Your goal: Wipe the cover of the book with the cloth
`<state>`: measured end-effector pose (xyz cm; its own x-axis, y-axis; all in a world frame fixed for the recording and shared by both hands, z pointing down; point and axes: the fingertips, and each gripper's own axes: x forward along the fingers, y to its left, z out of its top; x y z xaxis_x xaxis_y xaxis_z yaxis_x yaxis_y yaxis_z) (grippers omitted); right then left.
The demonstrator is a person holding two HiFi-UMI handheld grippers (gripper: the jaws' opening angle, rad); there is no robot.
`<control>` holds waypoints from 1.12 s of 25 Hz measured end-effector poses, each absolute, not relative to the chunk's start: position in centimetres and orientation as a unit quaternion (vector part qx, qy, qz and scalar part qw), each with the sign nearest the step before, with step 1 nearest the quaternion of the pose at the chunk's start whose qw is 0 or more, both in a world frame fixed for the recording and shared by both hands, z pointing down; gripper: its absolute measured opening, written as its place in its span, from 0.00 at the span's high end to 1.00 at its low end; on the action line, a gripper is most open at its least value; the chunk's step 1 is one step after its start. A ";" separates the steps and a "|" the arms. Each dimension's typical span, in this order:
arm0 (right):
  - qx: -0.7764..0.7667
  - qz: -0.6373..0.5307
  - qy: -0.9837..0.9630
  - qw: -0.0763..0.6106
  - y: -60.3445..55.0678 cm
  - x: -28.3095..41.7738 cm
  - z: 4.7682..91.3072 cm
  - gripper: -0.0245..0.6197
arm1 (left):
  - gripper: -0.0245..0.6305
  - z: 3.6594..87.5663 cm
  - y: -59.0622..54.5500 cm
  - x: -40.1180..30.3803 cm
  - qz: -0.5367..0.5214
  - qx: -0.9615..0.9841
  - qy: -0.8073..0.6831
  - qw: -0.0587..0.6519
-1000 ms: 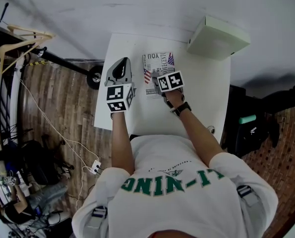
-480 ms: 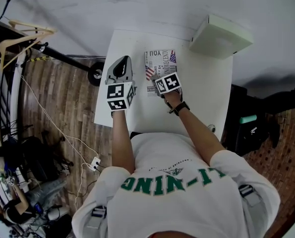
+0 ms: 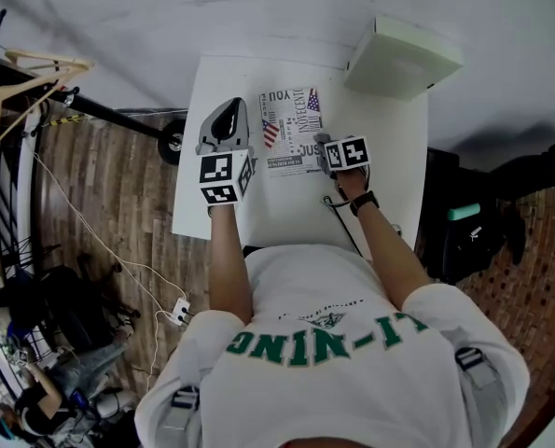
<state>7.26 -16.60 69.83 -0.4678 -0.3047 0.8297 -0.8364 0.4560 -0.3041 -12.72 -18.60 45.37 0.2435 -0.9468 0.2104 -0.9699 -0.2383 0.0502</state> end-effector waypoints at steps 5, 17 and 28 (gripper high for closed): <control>0.363 0.355 -0.773 0.380 -16.3 6.3 69.7 0.91 | 0.95 45.0 -18.1 -13.6 0.063 0.776 -0.622 0.082; 0.208 0.333 -0.827 0.403 -10.4 -8.0 70.4 0.91 | 0.96 44.9 -16.0 -16.9 0.065 0.749 -0.654 0.083; 0.324 0.332 -0.792 0.396 -13.8 2.4 70.0 0.91 | 0.96 44.5 -16.0 -14.9 0.060 0.767 -0.634 0.083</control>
